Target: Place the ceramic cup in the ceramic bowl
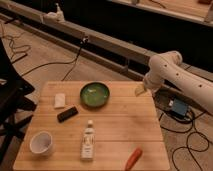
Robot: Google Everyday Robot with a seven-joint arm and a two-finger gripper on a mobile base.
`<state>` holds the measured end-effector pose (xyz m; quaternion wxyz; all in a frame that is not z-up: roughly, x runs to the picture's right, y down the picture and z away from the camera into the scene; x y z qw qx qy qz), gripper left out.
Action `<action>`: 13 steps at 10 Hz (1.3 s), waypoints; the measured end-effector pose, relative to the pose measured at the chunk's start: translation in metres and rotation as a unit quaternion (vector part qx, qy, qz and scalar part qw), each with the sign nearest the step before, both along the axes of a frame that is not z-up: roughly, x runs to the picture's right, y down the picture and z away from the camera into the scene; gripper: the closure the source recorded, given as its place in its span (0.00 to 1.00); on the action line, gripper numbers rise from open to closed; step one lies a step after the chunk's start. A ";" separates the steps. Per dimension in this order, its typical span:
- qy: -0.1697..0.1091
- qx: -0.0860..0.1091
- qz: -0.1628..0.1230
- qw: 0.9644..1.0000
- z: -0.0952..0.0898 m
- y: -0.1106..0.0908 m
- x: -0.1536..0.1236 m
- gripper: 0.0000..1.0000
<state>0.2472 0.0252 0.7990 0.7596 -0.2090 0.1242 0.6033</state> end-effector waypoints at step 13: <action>-0.224 -0.014 -0.165 0.960 -0.077 0.066 -0.258 0.29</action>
